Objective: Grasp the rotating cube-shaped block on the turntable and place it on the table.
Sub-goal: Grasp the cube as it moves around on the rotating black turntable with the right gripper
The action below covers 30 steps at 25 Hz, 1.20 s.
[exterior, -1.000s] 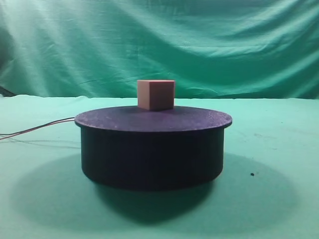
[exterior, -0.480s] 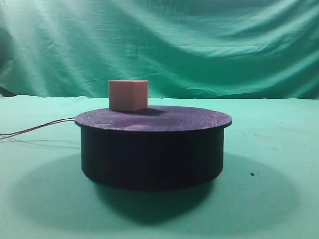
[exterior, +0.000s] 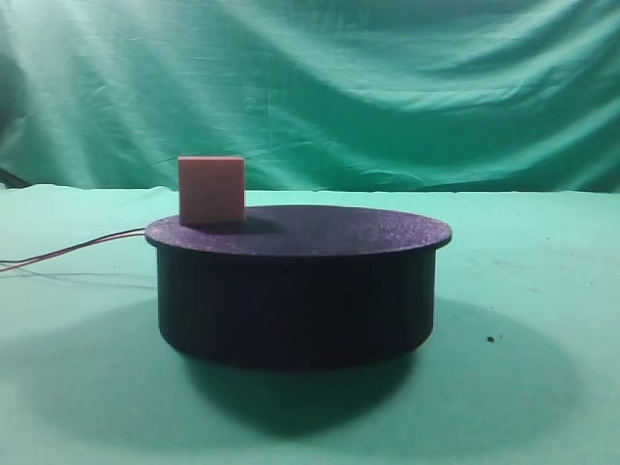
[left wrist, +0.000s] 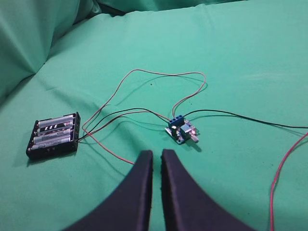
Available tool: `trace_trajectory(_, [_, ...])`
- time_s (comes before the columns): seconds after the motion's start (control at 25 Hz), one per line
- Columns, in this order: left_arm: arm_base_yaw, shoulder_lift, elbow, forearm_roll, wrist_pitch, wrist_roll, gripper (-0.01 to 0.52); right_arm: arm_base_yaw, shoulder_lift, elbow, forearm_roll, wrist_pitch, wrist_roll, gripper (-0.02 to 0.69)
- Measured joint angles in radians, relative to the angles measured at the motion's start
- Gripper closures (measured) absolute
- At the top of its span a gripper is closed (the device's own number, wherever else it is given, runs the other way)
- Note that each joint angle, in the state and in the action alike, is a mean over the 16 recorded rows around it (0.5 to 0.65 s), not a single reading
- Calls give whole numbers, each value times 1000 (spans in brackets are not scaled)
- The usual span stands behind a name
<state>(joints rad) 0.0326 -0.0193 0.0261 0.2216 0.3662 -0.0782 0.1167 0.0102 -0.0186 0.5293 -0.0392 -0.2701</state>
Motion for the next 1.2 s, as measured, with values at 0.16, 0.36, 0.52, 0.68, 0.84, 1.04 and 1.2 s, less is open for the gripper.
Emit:
trace_trajectory(0.16, [0,0,0,0,0,0,514,0,65,-58,87,6,-32,616])
trace_trajectory(0.36, [0,0,0,0,0,0,514,0,211,-142,129,136,-95,616])
trace_trajectory(0.52, [0,0,0,0,0,0,514,0,354,-198,159,261,-144,616])
trace_trajectory(0.68, [0,0,0,0,0,0,514,0,500,-250,180,390,-202,622])
trace_trajectory(0.84, [0,0,0,0,0,0,514,3,640,-322,157,504,-243,634])
trace_trajectory(1.04, [0,0,0,0,0,0,514,56,814,-445,55,648,-223,649])
trace_trajectory(1.2, [0,0,0,0,0,0,514,156,956,-551,-84,731,-124,662])
